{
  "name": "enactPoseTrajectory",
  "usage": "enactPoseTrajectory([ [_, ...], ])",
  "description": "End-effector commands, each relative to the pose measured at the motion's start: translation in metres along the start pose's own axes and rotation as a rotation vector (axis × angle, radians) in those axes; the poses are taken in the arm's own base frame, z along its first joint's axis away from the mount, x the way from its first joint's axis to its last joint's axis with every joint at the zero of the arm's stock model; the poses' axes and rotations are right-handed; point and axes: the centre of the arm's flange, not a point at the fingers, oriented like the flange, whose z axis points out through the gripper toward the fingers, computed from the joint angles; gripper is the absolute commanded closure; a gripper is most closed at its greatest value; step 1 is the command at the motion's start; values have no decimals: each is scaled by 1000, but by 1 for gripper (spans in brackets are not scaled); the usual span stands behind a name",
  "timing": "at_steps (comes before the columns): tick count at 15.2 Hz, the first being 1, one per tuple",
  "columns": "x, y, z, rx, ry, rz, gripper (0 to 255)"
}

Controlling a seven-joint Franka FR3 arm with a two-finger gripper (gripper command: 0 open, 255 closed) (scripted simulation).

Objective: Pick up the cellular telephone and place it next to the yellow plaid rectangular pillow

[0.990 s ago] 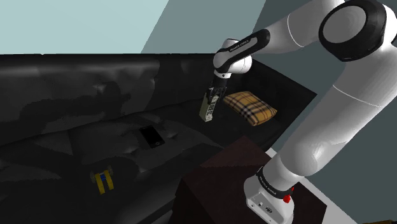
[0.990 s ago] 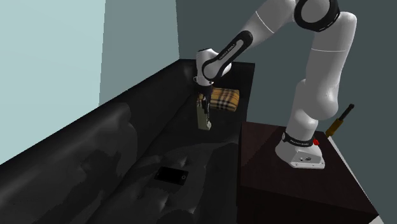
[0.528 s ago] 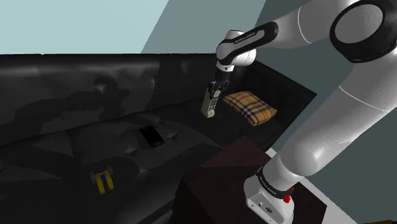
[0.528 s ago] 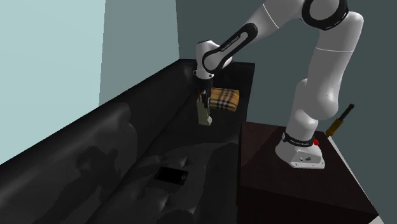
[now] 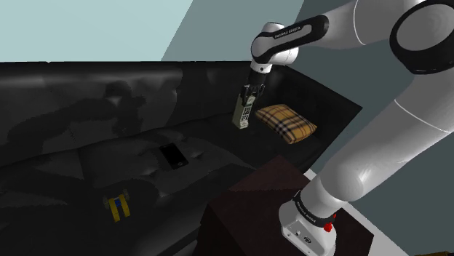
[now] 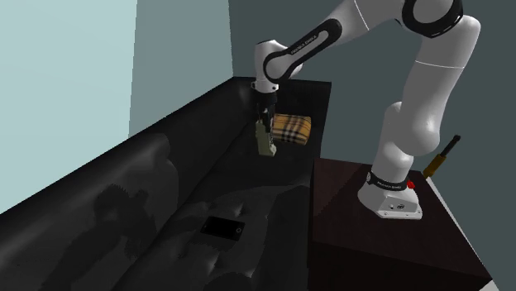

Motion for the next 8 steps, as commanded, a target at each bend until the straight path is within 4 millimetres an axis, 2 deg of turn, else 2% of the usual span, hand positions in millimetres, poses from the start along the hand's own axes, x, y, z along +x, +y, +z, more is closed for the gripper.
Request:
enactPoseTrajectory([
  [1, -2, 1, -11, 0, 0, 0, 255],
  [8, -6, -1, -48, 0, 0, 0, 255],
])
